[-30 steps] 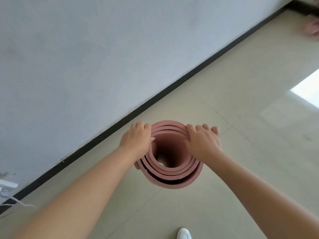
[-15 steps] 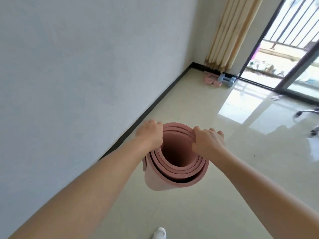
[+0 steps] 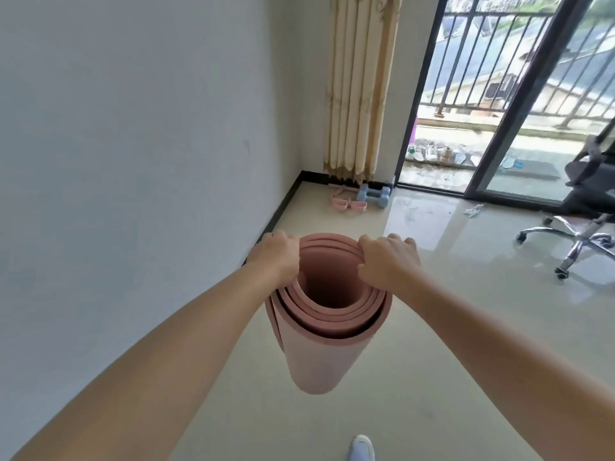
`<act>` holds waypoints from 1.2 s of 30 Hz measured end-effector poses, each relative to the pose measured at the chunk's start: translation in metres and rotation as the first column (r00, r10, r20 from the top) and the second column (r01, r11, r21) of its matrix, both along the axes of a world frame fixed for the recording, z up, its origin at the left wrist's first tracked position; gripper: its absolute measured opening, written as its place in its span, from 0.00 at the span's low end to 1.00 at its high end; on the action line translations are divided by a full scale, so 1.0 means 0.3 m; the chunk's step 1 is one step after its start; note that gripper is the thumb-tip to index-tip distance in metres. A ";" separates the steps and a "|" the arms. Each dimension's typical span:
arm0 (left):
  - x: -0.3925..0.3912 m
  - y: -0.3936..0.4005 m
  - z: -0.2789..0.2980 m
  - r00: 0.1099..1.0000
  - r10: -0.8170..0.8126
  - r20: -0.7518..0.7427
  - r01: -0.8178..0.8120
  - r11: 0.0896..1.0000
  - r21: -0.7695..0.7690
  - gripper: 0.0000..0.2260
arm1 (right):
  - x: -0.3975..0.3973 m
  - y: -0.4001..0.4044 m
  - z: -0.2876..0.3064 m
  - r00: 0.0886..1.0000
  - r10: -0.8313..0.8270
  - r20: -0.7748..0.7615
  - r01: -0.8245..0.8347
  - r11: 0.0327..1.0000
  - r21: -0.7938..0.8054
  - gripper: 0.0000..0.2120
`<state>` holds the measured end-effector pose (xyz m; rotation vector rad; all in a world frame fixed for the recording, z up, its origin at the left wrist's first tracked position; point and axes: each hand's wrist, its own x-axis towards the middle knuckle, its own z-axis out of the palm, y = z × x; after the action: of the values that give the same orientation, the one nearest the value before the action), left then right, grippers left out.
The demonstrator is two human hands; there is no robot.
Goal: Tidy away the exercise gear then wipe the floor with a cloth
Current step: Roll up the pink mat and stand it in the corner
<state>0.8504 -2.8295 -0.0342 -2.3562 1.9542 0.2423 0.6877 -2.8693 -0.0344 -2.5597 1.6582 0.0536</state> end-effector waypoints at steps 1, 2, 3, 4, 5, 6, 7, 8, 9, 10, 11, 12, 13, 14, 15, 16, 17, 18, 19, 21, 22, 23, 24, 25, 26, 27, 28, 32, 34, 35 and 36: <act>0.001 -0.109 -0.002 1.000 0.006 0.003 -0.006 1.000 0.010 0.13 | -0.001 -0.116 -0.004 1.000 0.012 0.006 -0.012 1.000 0.003 0.13; 0.003 -0.219 -0.002 1.000 0.011 0.002 -0.011 1.000 0.024 0.13 | 0.001 -0.229 -0.003 1.000 0.024 0.005 -0.024 1.000 0.008 0.13; 0.006 -0.325 0.001 1.000 0.011 -0.002 -0.011 0.999 0.040 0.13 | 0.002 -0.336 0.001 1.000 0.031 0.002 -0.031 0.999 0.017 0.13; 0.010 -0.430 0.008 1.000 0.006 -0.003 -0.006 0.999 0.049 0.13 | 0.005 -0.439 0.006 1.000 0.030 0.005 -0.031 0.999 0.025 0.13; 0.017 -0.535 0.018 1.000 0.002 0.000 -0.002 0.999 0.049 0.13 | 0.011 -0.541 0.013 1.000 0.027 0.014 -0.028 0.999 0.030 0.13; 0.026 -0.637 0.027 1.000 0.003 0.002 -0.003 0.999 0.046 0.13 | 0.020 -0.641 0.022 0.999 0.025 0.023 -0.026 0.999 0.031 0.13; 0.037 -0.733 0.036 1.000 0.014 0.002 -0.014 0.999 0.037 0.13 | 0.032 -0.740 0.030 0.999 0.024 0.035 -0.025 0.999 0.029 0.13; 0.050 -0.826 0.042 1.000 0.029 0.000 -0.029 0.999 0.029 0.13 | 0.048 -0.838 0.035 0.999 0.027 0.046 -0.028 0.999 0.024 0.14; 0.065 -0.919 0.045 0.999 0.046 -0.003 -0.046 0.999 0.024 0.13 | 0.066 -0.935 0.039 0.998 0.032 0.056 -0.033 0.999 0.023 0.16; 0.081 -1.011 0.045 0.998 0.062 -0.006 -0.062 0.998 0.021 0.13 | 0.085 -1.031 0.040 0.997 0.037 0.063 -0.039 0.999 0.028 0.17; 0.099 -1.103 0.042 0.997 0.072 -0.008 -0.072 0.997 0.020 0.14 | 0.104 -1.128 0.039 0.997 0.042 0.068 -0.045 0.998 0.037 0.18; 0.118 -1.198 0.038 0.997 0.078 -0.010 -0.078 0.997 0.017 0.14 | 0.123 -1.227 0.037 0.996 0.050 0.069 -0.053 0.998 0.042 0.18; 0.139 -1.293 0.033 0.997 0.082 -0.013 -0.082 0.997 0.014 0.14 | 0.143 -1.327 0.033 0.996 0.062 0.064 -0.065 0.997 0.043 0.17; 0.159 -1.388 0.025 0.996 0.083 -0.019 -0.083 0.996 0.012 0.14 | 0.161 -1.425 0.028 0.996 0.073 0.056 -0.076 0.996 0.041 0.16; 0.181 -1.486 0.016 0.996 0.083 -0.025 -0.083 0.996 0.012 0.14 | 0.182 -1.527 0.023 0.996 0.082 0.047 -0.084 0.996 0.038 0.16; 0.206 -1.589 0.004 0.996 0.081 -0.030 -0.081 0.997 0.011 0.15 | 0.205 -1.631 0.017 0.995 0.089 0.037 -0.090 0.995 0.035 0.15; 0.231 -1.689 -0.008 0.996 0.081 -0.035 -0.081 0.997 0.012 0.15 | 0.230 -1.733 0.010 0.995 0.096 0.026 -0.097 0.995 0.036 0.15; 0.257 -1.791 -0.018 0.996 0.083 -0.038 -0.083 0.996 0.016 0.15 | 0.256 -1.836 0.004 0.994 0.103 0.019 -0.104 0.994 0.039 0.15; 0.282 -1.890 -0.024 0.995 0.090 -0.044 -0.089 0.996 0.023 0.15 | 0.283 -1.937 -0.003 0.994 0.110 0.016 -0.111 0.993 0.043 0.15; 0.328 -2.070 -0.033 0.991 0.118 -0.063 -0.116 0.993 0.038 0.15 | 0.337 -2.127 -0.014 0.992 0.124 0.017 -0.125 0.991 0.052 0.15; 0.350 -2.157 -0.037 0.988 0.133 -0.073 -0.130 0.991 0.042 0.15 | 0.364 -2.222 -0.022 0.991 0.128 0.026 -0.130 0.990 0.053 0.15; 0.373 -2.245 -0.039 0.987 0.141 -0.079 -0.138 0.990 0.042 0.15 | 0.390 -2.318 -0.033 0.991 0.129 0.039 -0.131 0.990 0.051 0.15; 0.395 -2.332 -0.045 0.985 0.147 -0.085 -0.144 0.989 0.042 0.15 | 0.415 -2.409 -0.045 0.991 0.128 0.044 -0.130 0.990 0.053 0.15; 0.417 -2.415 -0.054 0.983 0.158 -0.093 -0.154 0.987 0.045 0.14 | 0.439 -2.498 -0.058 0.990 0.132 0.045 -0.134 0.989 0.059 0.15; 0.440 -2.500 -0.064 0.981 0.168 -0.096 -0.164 0.985 0.047 0.14 | 0.465 -2.590 -0.072 0.989 0.139 0.048 -0.142 0.988 0.067 0.15; 0.462 -2.587 -0.075 0.980 0.175 -0.097 -0.171 0.984 0.049 0.14 | 0.491 -2.684 -0.086 0.987 0.150 0.048 -0.153 0.985 0.074 0.16; 0.483 -2.673 -0.090 0.978 0.184 -0.099 -0.179 0.982 0.054 0.14 | 0.517 -2.780 -0.101 0.986 0.163 0.044 -0.166 0.983 0.081 0.16; 0.585 -3.030 -0.166 0.967 0.237 -0.091 -0.232 0.971 0.059 0.15 | 0.637 -3.180 -0.178 0.973 0.225 0.056 -0.230 0.968 0.097 0.17; 0.646 -3.209 -0.208 0.960 0.265 -0.089 -0.259 0.963 0.078 0.15 | 0.706 -3.375 -0.226 0.965 0.259 0.039 -0.262 0.957 0.121 0.19; 0.675 -3.298 -0.235 0.960 0.266 -0.082 -0.258 0.961 0.102 0.14 | 0.737 -3.467 -0.254 0.963 0.267 0.024 -0.267 0.953 0.140 0.19; 0.706 -3.387 -0.262 0.964 0.258 -0.068 -0.248 0.961 0.121 0.14 | 0.772 -3.554 -0.282 0.962 0.273 0.015 -0.272 0.950 0.151 0.20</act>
<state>1.0622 -3.8457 -0.1127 -2.5556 1.6174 0.4584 0.9194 -3.9355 -0.1190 -2.6507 1.2367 0.1984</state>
